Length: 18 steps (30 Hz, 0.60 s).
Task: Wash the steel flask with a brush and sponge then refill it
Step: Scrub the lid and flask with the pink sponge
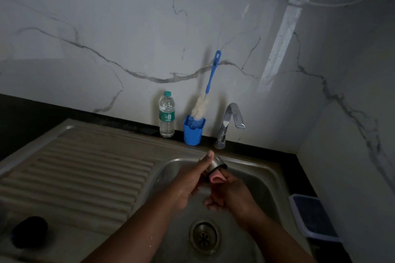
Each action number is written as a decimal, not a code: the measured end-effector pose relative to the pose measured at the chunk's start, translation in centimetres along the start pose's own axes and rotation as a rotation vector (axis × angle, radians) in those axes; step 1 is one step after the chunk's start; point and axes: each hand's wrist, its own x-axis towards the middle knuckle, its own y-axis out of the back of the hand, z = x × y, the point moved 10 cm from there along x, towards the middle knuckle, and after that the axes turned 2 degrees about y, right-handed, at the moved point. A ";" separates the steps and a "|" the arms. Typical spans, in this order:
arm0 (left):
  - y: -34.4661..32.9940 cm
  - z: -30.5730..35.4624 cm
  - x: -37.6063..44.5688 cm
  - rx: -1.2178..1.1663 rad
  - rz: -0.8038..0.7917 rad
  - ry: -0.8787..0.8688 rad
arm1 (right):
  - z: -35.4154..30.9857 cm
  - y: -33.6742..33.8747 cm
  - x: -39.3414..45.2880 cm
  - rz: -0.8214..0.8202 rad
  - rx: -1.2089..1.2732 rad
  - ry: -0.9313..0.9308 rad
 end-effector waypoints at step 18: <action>5.5 0.7 1.5 -0.608 -0.010 -0.215 | 0.1 0.4 -2.6 -0.017 0.968 -0.162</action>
